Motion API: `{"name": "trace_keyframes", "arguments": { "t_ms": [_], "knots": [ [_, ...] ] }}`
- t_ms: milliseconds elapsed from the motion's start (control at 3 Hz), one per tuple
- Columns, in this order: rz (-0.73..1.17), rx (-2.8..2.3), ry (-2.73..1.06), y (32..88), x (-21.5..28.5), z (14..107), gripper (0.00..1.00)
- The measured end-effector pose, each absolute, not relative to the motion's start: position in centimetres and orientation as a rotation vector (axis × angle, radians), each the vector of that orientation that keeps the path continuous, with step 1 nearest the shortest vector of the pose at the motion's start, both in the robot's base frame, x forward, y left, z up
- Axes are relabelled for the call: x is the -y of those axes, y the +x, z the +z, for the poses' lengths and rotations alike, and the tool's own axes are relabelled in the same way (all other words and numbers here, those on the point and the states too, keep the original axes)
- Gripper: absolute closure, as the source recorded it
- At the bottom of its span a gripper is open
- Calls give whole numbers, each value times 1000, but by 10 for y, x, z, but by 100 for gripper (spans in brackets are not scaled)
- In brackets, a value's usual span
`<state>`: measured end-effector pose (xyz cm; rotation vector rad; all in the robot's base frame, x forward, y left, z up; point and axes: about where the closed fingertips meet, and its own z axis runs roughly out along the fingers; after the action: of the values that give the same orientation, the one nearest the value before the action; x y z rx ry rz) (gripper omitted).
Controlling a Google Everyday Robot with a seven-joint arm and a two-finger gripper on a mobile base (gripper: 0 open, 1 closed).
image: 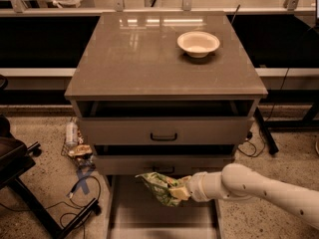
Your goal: Pick green jalapeno chip bag from bottom drawer and place on counter
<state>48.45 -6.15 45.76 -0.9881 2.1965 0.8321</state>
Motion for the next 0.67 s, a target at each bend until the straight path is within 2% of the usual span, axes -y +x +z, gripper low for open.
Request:
{"name": "trace_keyframes", "arguments": {
  "t_ms": [667],
  "knots": [
    [917,-2069,-1059,462,23,569,100]
  ]
}}
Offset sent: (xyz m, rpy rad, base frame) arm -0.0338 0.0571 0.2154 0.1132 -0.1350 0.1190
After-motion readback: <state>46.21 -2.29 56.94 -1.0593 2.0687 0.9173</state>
